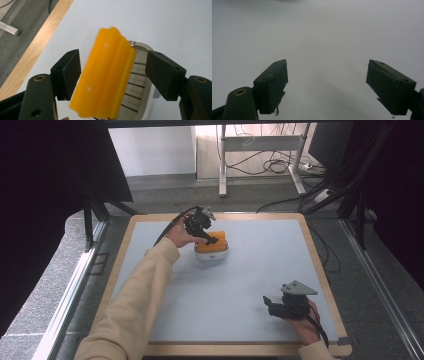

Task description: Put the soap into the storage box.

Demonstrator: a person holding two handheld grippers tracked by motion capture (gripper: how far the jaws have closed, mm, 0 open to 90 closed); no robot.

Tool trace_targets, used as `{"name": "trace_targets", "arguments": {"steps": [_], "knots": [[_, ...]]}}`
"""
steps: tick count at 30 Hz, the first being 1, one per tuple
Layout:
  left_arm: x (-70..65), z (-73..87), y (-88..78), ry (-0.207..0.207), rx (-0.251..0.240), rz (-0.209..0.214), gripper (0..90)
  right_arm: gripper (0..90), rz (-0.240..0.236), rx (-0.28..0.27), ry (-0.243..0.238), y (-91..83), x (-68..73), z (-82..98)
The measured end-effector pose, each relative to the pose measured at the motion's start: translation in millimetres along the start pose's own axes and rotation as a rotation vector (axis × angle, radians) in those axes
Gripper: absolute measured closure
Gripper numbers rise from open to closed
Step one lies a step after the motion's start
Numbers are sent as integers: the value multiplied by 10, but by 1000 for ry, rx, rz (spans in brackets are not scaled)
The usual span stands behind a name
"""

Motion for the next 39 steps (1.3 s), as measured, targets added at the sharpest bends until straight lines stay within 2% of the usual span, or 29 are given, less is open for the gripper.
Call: {"name": "trace_targets", "arguments": {"steps": [5,12,16,20,25,26,29,31,33,35,36,39], "knots": [[-20,17,-45,-20,-15,13,278,178,1,0,-1,2,-6,2],[-115,128,-172,-88,-48,33,279,178,1,-1,-3,2,-5,3],[-162,190,-223,-101,-53,12,268,178,2,1,-7,-1,-1,1],[-240,271,-324,-104,-77,12,246,178,2,1,-7,-4,6,1],[-387,431,-462,-114,-111,39,233,178,4,1,-8,-3,8,3],[-443,507,-514,-121,-124,31,232,177,4,3,-8,-6,4,4],[-505,586,-552,-136,-132,21,233,178,6,1,-6,-9,-5,3],[-616,704,-593,-147,-138,13,232,177,9,-1,-7,-15,-2,1],[-650,744,-608,-150,-138,10,233,177,8,-2,-7,-16,5,0],[-774,870,-653,-175,-147,4,231,177,6,-3,-11,-24,22,-4],[-774,870,-653,-175,-147,4,229,177,6,-4,-11,-25,25,-4],[-889,1007,-710,-190,-156,-3,229,177,6,-3,-9,-29,23,-3]]}}
Point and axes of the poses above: each handheld gripper's, and its own axes: y roughly forward along the jaws, z roughly out of its underside, x roughly to its left, the point moved 3 cm from there along y, roughly forward along the jaws
